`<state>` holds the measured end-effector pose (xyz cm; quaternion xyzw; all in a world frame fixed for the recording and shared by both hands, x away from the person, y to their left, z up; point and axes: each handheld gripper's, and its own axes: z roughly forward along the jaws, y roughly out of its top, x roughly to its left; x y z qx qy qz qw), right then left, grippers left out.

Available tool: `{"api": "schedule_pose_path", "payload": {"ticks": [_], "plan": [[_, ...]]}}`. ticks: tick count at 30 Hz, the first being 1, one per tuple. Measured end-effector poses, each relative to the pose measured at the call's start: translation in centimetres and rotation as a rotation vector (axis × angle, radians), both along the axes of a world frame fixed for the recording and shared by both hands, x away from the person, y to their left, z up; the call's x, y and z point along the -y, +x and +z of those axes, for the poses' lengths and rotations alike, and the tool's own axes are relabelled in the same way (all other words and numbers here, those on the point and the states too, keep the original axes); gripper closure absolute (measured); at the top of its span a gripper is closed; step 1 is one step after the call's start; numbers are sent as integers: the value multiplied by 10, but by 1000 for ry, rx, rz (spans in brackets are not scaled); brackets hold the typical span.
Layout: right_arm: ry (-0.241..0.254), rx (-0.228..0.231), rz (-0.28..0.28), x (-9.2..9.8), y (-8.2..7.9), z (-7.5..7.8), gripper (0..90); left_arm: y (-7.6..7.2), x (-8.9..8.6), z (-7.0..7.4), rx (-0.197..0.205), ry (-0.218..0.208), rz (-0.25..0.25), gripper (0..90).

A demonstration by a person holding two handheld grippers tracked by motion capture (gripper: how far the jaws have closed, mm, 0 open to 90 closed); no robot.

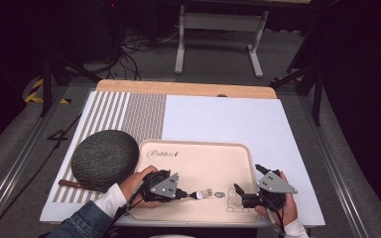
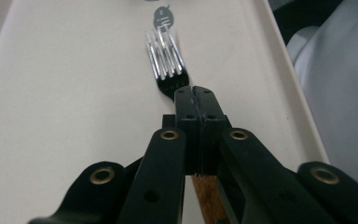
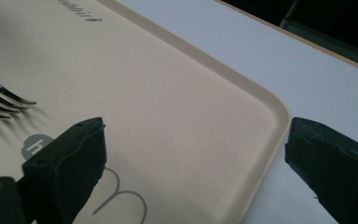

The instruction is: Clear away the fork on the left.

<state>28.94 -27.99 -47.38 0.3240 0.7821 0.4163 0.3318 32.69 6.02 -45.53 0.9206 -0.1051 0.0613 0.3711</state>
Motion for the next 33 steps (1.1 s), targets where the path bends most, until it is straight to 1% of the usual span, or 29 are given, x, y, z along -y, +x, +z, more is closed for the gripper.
{"api": "schedule_pose_path", "payload": {"ticks": [1, 2, 3, 4, 5, 6, 7, 9, 12, 14, 16, 17, 18, 20, 24, 29, 33], "plan": [[0, 0, 0, 0, 0, 0, 61, 0, 0, 0, 0, 0, 0, 900], [0, 0, 0, 0, 0, 0, 61, -1, 3, 0, -1, 2, -14, 900], [1, -1, 0, 0, 0, 0, 63, -3, 7, -1, 10, 12, -20, 900], [-2, -2, 2, 0, 0, 0, 63, -5, 10, -2, 9, 18, -37, 900], [-1, -5, 3, -1, 0, 0, 64, -6, 14, -3, 18, 30, -45, 900], [-1, -4, 3, -1, 0, 0, 65, -6, 14, -3, 18, 30, -45, 900], [-1, -4, 3, -1, 0, 0, 65, -8, 17, -5, 34, 54, -39, 900], [5, 3, -5, 0, 0, 0, 68, -8, 21, -7, 48, 80, -38, 900], [16, 0, -10, 1, 1, 0, 68, -6, 28, -8, 42, 85, -35, 900], [16, -4, -12, 0, 1, 0, 68, -7, 30, -8, 53, 95, -44, 900], [11, 2, -9, -1, 0, 1, 69, -9, 34, -12, 62, 125, -48, 900], [11, 2, -9, -1, -1, 1, 69, -10, 36, -13, 69, 132, -44, 900], [11, 2, -9, -1, -1, 1, 69, -10, 36, -13, 69, 132, -44, 900], [10, 0, -8, -1, 0, 0, 69, -9, 37, -13, 82, 129, -28, 900], [9, -5, -7, -1, 2, -1, 69, -3, 40, -13, 84, 125, -21, 900], [9, -5, -10, 0, 1, -1, 69, 6, 43, -12, 109, 142, 23, 900], [5, -3, -7, 0, 1, -1, 69, 10, 40, -10, 123, 160, 61, 900]]}}
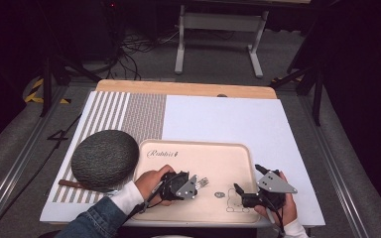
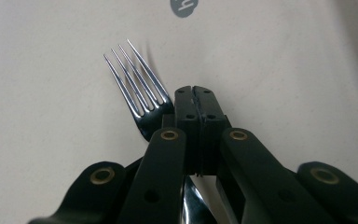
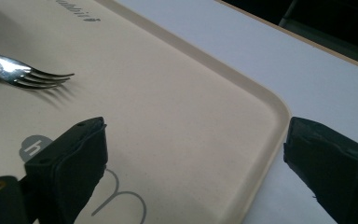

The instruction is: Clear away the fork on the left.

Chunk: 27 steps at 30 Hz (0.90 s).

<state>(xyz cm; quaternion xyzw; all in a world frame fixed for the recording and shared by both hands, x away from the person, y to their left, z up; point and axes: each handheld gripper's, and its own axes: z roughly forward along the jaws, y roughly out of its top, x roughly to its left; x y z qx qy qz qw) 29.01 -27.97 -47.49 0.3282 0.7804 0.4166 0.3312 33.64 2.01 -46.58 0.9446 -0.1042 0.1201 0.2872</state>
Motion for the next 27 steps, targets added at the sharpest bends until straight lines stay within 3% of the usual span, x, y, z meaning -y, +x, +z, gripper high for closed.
{"api": "schedule_pose_path", "payload": {"ticks": [2, 11, 15, 27], "plan": [[2, -3, 0, 0, 0, 0, 69, 3, -2, 0, 11, 4, 13, 900], [-1, -4, 3, 0, 0, 0, 69, 13, -11, 1, -9, 2, 68, 900], [-2, -3, 5, 0, 0, 0, 69, 17, -15, 2, 5, 11, 95, 900], [-3, -5, 12, 0, 1, 0, 69, 31, -32, 3, 1, 25, 215, 900]]}}
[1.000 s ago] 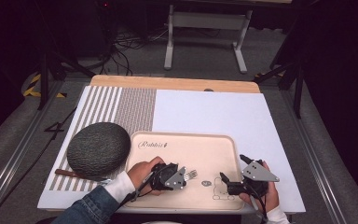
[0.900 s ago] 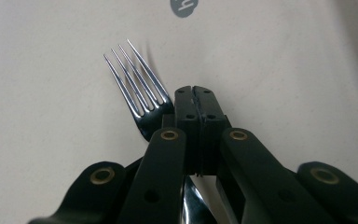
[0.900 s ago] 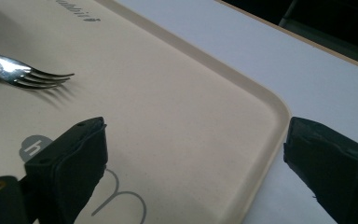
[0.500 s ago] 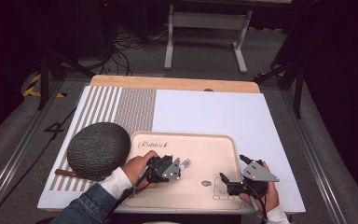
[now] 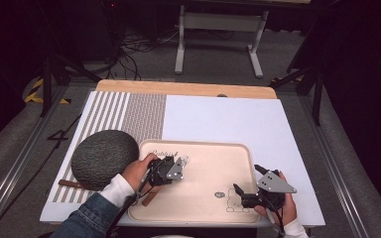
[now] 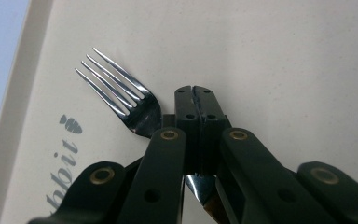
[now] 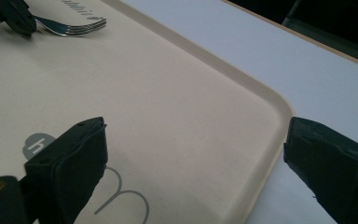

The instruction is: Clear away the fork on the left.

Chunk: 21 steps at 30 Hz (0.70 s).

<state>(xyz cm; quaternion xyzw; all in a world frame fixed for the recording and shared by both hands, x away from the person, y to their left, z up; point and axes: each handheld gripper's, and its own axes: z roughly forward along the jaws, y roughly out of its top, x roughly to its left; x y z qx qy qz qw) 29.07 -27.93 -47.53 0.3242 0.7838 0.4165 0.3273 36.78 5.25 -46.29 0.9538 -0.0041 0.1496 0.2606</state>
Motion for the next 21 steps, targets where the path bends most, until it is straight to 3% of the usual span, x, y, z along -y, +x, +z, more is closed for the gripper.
{"api": "schedule_pose_path", "payload": {"ticks": [3, 12, 21], "plan": [[1, -1, 2, 0, 0, 0, 68, 2, -2, 1, 18, 22, 1, 900], [1, -7, 0, 0, 0, -1, 64, 9, -17, 1, 11, 24, 50, 899], [-1, -8, 4, -1, 0, -1, 63, 10, -26, 2, 2, 30, 63, 899]]}}
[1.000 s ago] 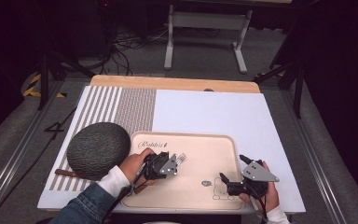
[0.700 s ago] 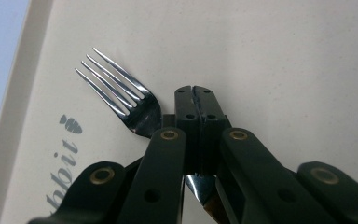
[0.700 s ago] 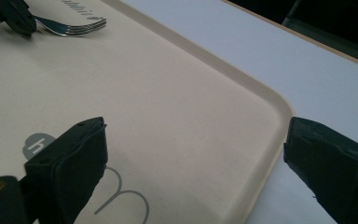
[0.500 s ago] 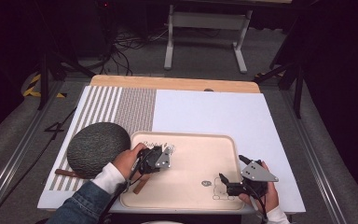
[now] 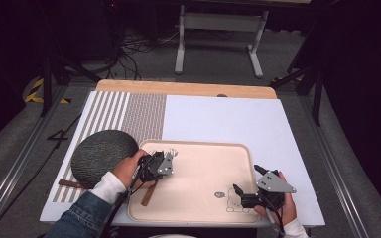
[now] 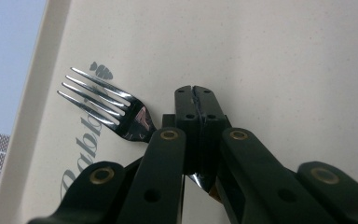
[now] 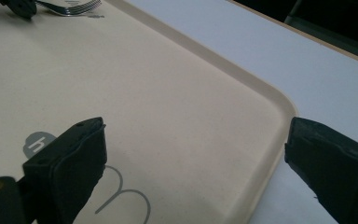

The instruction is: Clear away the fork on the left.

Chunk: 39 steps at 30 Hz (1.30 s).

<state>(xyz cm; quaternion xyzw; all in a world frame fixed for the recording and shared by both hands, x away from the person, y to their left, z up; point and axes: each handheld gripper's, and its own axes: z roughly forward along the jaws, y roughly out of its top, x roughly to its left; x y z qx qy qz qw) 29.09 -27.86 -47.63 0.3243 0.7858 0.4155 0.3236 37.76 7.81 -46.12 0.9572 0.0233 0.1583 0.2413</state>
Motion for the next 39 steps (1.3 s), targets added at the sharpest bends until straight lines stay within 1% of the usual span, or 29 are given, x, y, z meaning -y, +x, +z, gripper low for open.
{"api": "schedule_pose_path", "payload": {"ticks": [2, 3, 4, 8, 9, 10, 11, 17, 23, 24, 27, 29, 34, 39], "plan": [[0, -1, -1, 0, 0, 0, 63, 0, -2, 0, 1, 1, 7, 899], [0, -2, -1, 0, 0, 0, 63, 0, -3, 1, 4, 11, -1, 899], [-1, 0, 0, 0, 0, 0, 63, -1, -4, 0, 2, 3, -1, 900], [0, -4, 7, 0, 0, 0, 63, -2, -7, 0, -1, 6, 4, 900], [2, -6, 8, 0, 0, 0, 63, -1, -8, 1, 2, 13, 2, 900], [1, -6, 9, 0, 0, 0, 63, -1, -10, 0, -5, 4, 11, 900], [1, -6, 9, 0, 0, 0, 63, -1, -10, 0, -3, -1, 12, 900], [-4, -10, 11, -1, 0, -1, 64, 0, -19, 0, -4, 1, 28, 900], [-5, -12, 11, -1, 0, -1, 63, -2, -24, -1, -3, -8, 39, 900], [-6, -12, 11, -1, 0, -1, 64, -3, -26, -1, 0, -16, 46, 900], [-6, -13, 10, -1, 1, -2, 63, -2, -29, -1, -1, -15, 52, 900], [-5, -13, 10, -1, 1, -2, 63, -3, -30, -2, -10, -21, 54, 899], [-11, -14, 12, -2, 0, -2, 63, -4, -35, -2, -8, -24, 64, 900], [-13, -13, 16, -2, 1, -2, 64, -6, -41, -2, -14, -29, 78, 900]]}}
